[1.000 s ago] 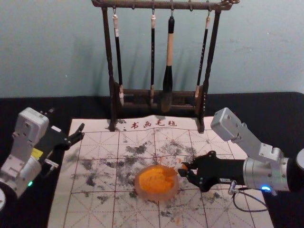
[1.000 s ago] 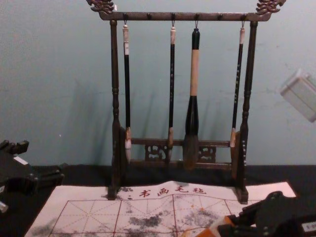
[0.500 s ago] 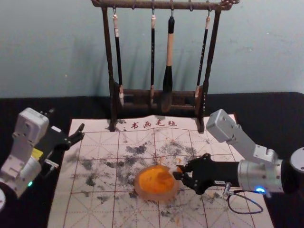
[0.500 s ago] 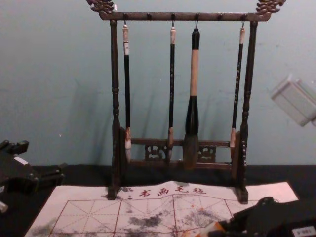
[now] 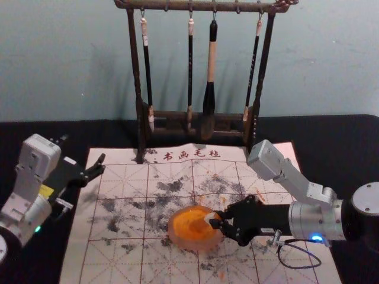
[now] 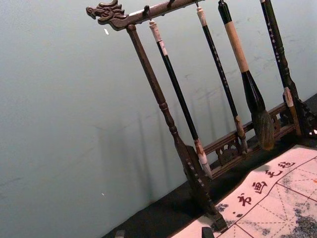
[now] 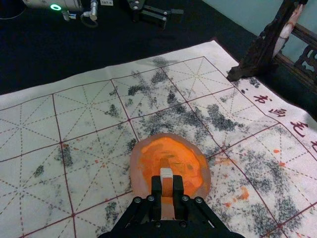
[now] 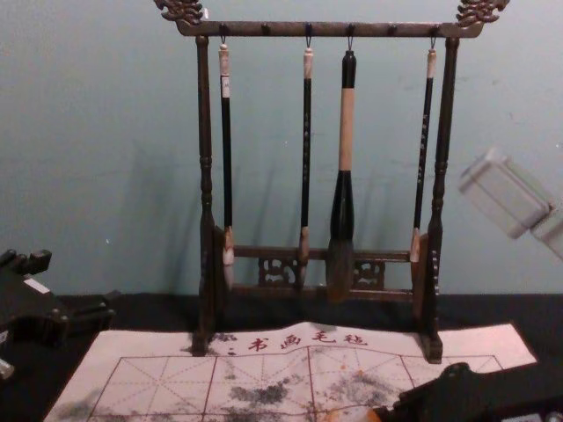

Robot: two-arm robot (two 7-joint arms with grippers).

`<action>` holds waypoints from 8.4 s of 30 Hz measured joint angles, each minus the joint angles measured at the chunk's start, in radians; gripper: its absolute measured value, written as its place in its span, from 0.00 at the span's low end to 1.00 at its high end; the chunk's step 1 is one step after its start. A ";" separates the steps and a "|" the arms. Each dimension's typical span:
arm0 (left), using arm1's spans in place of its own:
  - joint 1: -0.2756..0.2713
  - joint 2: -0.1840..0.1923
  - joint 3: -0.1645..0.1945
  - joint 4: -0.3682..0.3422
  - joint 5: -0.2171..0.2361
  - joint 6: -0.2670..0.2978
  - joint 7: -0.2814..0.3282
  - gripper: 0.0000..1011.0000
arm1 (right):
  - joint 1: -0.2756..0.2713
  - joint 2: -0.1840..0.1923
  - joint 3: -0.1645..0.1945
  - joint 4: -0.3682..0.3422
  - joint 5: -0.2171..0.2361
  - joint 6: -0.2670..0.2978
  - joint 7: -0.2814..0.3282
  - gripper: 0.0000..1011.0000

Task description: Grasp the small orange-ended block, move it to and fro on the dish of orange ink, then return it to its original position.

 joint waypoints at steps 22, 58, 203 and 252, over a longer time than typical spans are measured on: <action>0.000 0.000 0.000 0.000 0.000 0.000 0.000 0.99 | 0.005 -0.017 0.025 0.035 -0.004 0.002 -0.046 0.11; 0.000 0.000 0.000 0.000 0.000 0.000 0.000 0.99 | -0.012 0.031 -0.003 -0.046 0.002 0.016 0.002 0.11; 0.000 0.000 0.000 0.000 0.000 0.000 0.000 0.99 | -0.172 0.215 0.195 -0.158 0.145 0.126 -0.133 0.11; 0.000 0.000 0.000 0.000 0.000 0.000 0.000 0.99 | 0.060 0.156 0.037 -0.057 0.021 0.259 -0.016 0.11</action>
